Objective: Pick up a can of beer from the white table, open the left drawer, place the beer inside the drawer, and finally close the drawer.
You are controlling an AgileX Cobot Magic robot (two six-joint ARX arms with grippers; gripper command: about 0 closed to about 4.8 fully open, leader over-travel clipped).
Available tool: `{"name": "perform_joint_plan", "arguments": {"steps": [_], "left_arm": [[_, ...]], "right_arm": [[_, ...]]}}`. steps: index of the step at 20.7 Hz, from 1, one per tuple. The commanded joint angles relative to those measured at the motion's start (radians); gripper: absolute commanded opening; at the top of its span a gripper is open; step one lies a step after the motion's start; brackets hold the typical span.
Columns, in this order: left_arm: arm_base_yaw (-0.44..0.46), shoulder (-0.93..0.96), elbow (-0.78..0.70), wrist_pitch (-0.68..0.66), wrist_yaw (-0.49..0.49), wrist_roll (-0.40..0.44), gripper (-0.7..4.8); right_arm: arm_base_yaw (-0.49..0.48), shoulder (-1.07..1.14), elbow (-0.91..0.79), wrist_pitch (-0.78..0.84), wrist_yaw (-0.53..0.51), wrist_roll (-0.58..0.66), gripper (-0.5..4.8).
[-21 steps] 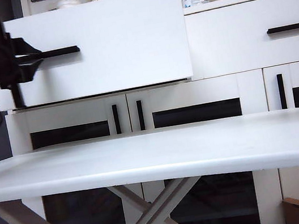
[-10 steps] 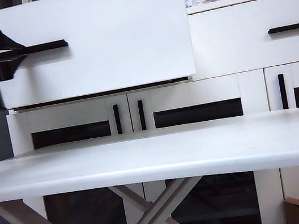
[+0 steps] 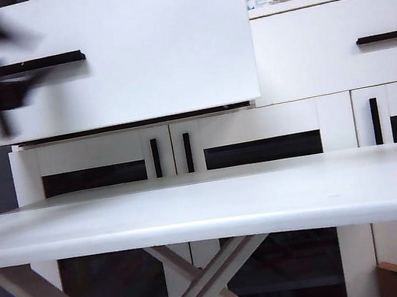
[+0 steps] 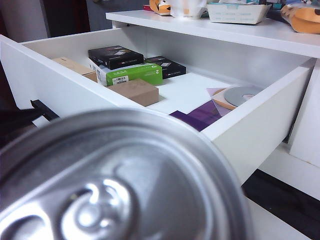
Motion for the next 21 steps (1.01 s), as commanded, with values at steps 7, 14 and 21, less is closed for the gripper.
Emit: {"name": "perform_joint_plan", "arguments": {"steps": [7, 14, 21], "left_arm": [[0.003, -0.008, 0.004, 0.053, 0.155, 0.005, 4.79], [-0.004, -0.019, 0.004, 0.052, 0.383, -0.002, 4.79], [-0.032, -0.137, 0.007, 0.055, 0.539, -0.029, 0.48]], "right_arm": [[0.001, -0.009, 0.015, 0.059, -0.006, -0.023, 0.53], [0.001, -0.009, 0.014, 0.061, -0.005, -0.023, 0.53], [0.001, -0.009, 0.016, 0.062, -0.006, -0.022, 0.53]]}}
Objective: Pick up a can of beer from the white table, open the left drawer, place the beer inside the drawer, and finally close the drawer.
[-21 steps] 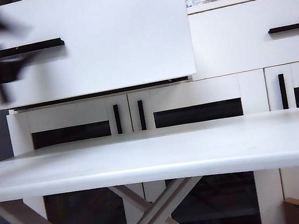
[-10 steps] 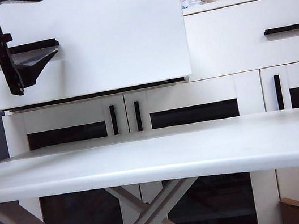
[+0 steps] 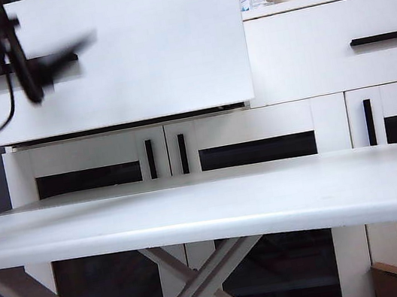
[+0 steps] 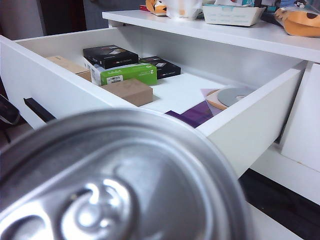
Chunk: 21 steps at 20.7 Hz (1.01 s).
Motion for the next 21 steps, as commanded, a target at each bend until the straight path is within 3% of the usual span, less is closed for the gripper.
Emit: {"name": "perform_joint_plan", "arguments": {"steps": [1, 6, 8, 9, 12, 13, 15, 17, 19, 21], "left_arm": [[-0.005, -0.082, 0.006, 0.029, 0.044, -0.027, 0.05], [-0.004, -0.165, 0.154, 0.007, 0.06, -0.072, -0.06], [-0.004, -0.168, 0.318, -0.096, 0.109, -0.029, -0.06], [-0.004, -0.168, 0.412, -0.208, 0.145, 0.032, -0.06], [-0.003, -0.168, 0.666, -0.647, 0.23, 0.314, -0.06], [-0.003, -0.168, 0.78, -0.907, 0.228, 0.496, -0.06], [-0.003, -0.166, 0.961, -1.336, 0.15, 0.822, -0.06], [-0.003, -0.154, 1.119, -1.665, -0.003, 1.072, -0.06], [-0.003, -0.124, 1.254, -1.839, -0.061, 1.183, -0.06], [-0.003, -0.093, 1.347, -1.901, -0.062, 1.193, -0.06]], "right_arm": [[0.002, -0.008, 0.016, 0.062, -0.004, -0.003, 0.53], [0.002, -0.002, 0.068, 0.053, -0.004, -0.002, 0.53], [0.002, 0.008, 0.101, 0.049, -0.004, -0.002, 0.53], [0.002, 0.018, 0.126, 0.042, -0.004, -0.003, 0.53], [0.002, 0.062, 0.214, 0.0, -0.009, -0.002, 0.53], [0.002, 0.088, 0.254, -0.016, -0.009, 0.003, 0.53], [0.002, 0.131, 0.322, -0.051, -0.01, 0.005, 0.53], [0.002, 0.185, 0.391, -0.076, -0.016, 0.008, 0.53], [0.002, 0.237, 0.451, -0.082, -0.025, 0.009, 0.53], [0.002, 0.287, 0.506, -0.085, -0.04, 0.009, 0.53]]}}
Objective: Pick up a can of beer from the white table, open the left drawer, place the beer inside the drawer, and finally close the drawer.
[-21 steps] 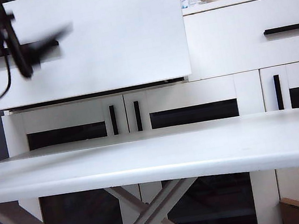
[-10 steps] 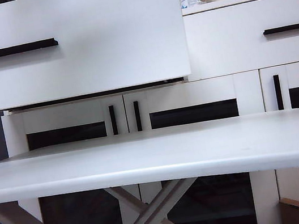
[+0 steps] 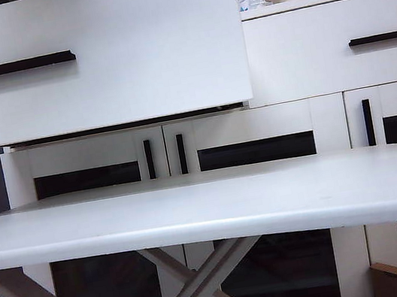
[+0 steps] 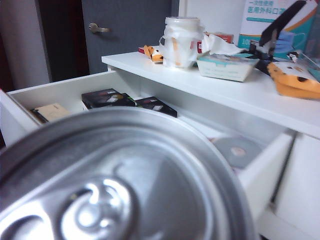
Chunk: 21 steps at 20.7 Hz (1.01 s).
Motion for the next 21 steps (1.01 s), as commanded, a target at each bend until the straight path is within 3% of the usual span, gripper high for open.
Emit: {"name": "perform_joint_plan", "arguments": {"steps": [1, 4, 8, 11, 15, 21], "left_arm": [[0.0, 0.043, 0.114, -0.106, -0.011, 0.051, -0.06], [-0.001, 0.075, 0.169, -0.157, -0.036, 0.077, -0.06], [-0.002, 0.09, 0.18, -0.245, -0.161, 0.216, -0.06], [-0.003, 0.106, 0.206, -0.274, -0.183, 0.231, -0.06], [-0.01, 0.175, 0.356, -0.436, -0.186, 0.344, -0.06], [-0.077, 0.254, 0.412, -0.505, -0.201, 0.372, -0.06]], "right_arm": [[0.002, 0.067, 0.095, 0.044, -0.025, 0.002, 0.53], [0.002, 0.138, 0.163, 0.07, -0.042, 0.001, 0.54], [0.002, 0.238, 0.257, 0.082, -0.031, 0.006, 0.53], [0.002, 0.302, 0.318, 0.081, -0.031, 0.021, 0.53], [0.002, 0.4, 0.418, 0.082, -0.033, 0.02, 0.53], [0.005, 0.539, 0.561, 0.083, -0.039, 0.024, 0.53]]}}
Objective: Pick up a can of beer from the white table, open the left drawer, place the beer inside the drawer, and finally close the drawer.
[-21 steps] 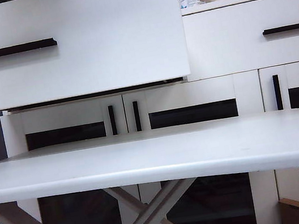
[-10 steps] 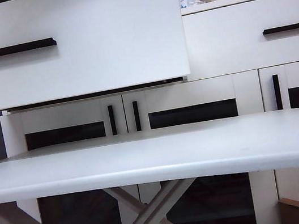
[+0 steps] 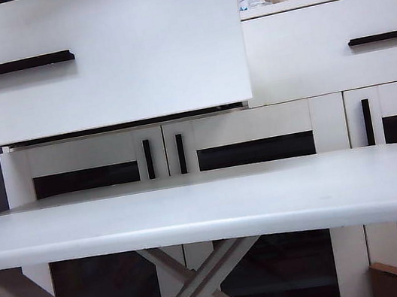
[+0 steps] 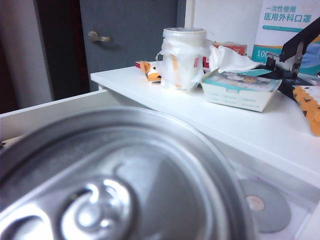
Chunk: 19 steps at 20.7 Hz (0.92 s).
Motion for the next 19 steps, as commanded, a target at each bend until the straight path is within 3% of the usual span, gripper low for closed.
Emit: {"name": "perform_joint_plan", "arguments": {"steps": [1, 17, 18, 19], "left_arm": [[-0.019, 0.016, 0.003, -0.005, -0.026, 0.027, -0.06], [-0.019, 0.043, 0.006, -0.002, -0.021, 0.045, -0.06], [-0.019, 0.049, 0.006, 0.001, -0.021, 0.045, -0.06], [-0.019, 0.052, 0.006, 0.0, -0.021, 0.045, -0.06]], "right_arm": [[0.003, 0.02, 0.026, 0.063, -0.006, 0.008, 0.53], [0.039, 0.19, 0.03, -0.031, -0.002, 0.028, 0.54], [0.039, 0.19, 0.03, -0.037, -0.002, 0.023, 0.78], [0.039, 0.19, 0.03, -0.04, -0.002, 0.021, 1.63]]}}
